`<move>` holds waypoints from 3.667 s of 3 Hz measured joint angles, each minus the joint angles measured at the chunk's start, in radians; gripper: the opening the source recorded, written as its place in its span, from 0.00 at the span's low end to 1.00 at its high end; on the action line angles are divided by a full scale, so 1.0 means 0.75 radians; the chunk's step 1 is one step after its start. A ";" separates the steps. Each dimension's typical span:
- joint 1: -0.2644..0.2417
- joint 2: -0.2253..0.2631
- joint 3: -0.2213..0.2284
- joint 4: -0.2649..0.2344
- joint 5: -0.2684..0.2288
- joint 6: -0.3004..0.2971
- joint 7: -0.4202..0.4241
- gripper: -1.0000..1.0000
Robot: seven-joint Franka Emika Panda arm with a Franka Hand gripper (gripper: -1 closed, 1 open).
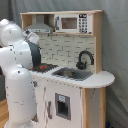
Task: Play with the kitchen
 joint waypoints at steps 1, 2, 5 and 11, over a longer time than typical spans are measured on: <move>0.000 0.001 0.083 -0.062 -0.138 -0.009 0.018 1.00; 0.000 0.005 0.153 -0.130 -0.274 -0.005 0.039 1.00; 0.000 0.034 0.267 -0.368 -0.625 0.060 0.205 1.00; 0.000 0.136 0.467 -0.681 -1.258 0.191 0.598 1.00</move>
